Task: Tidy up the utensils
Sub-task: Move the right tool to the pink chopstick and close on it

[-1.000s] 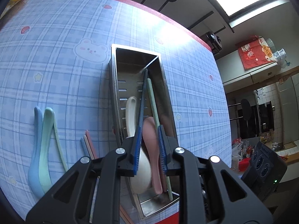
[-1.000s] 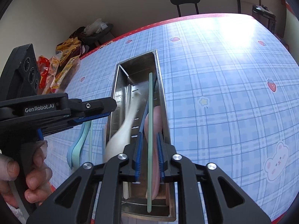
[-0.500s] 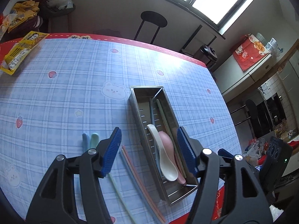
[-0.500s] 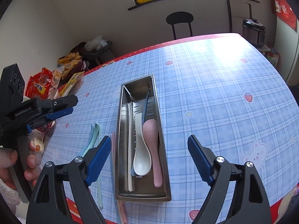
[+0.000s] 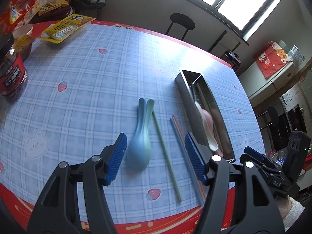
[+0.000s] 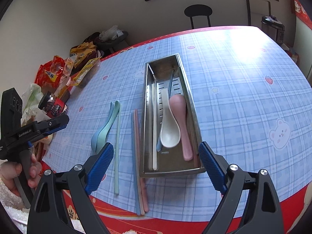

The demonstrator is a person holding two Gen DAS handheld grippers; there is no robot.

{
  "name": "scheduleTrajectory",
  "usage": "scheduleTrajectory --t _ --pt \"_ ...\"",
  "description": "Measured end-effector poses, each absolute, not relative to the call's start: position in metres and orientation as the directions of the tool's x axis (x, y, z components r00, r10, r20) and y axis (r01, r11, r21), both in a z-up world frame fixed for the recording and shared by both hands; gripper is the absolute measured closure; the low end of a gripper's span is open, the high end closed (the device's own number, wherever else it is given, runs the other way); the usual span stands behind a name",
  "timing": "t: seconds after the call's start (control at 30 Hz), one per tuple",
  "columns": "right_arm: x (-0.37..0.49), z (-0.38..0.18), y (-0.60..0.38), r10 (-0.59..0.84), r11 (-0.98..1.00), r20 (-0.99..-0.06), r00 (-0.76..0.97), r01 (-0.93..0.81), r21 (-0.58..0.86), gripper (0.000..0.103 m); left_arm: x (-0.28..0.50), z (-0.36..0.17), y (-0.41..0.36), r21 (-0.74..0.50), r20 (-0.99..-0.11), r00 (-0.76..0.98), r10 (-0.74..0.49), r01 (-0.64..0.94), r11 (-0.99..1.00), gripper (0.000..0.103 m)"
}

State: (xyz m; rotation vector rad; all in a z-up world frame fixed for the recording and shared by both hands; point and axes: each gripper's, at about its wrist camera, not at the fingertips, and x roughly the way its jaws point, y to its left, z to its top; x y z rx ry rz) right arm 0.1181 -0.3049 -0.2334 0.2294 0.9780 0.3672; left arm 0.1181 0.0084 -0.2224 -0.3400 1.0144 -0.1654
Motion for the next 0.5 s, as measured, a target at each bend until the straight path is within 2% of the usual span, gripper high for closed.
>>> scheduleTrajectory --t 0.13,0.23,0.33,0.4,0.5 --pt "0.106 -0.243 -0.295 0.411 0.911 -0.774 0.481 -0.209 0.354 0.018 0.097 -0.235 0.017 -0.348 -0.818 0.502 -0.281 -0.041 0.937 0.04" --pt "0.099 -0.252 -0.283 0.401 0.915 -0.797 0.452 -0.236 0.327 0.032 0.083 -0.245 0.018 -0.343 -0.827 0.488 -0.28 -0.043 0.938 0.04" --pt "0.093 -0.264 -0.273 0.397 0.914 -0.821 0.409 -0.259 0.313 0.052 0.075 -0.255 0.016 -0.346 -0.835 0.47 -0.287 -0.044 0.937 0.041" --pt "0.09 -0.272 -0.267 0.392 0.913 -0.837 0.382 -0.271 0.304 0.071 0.072 -0.26 0.013 -0.346 -0.841 0.457 -0.291 -0.04 0.937 0.043" --pt "0.088 -0.28 -0.261 0.386 0.913 -0.85 0.358 -0.283 0.295 0.088 0.07 -0.264 0.008 -0.338 -0.845 0.447 -0.292 -0.025 0.941 0.046"
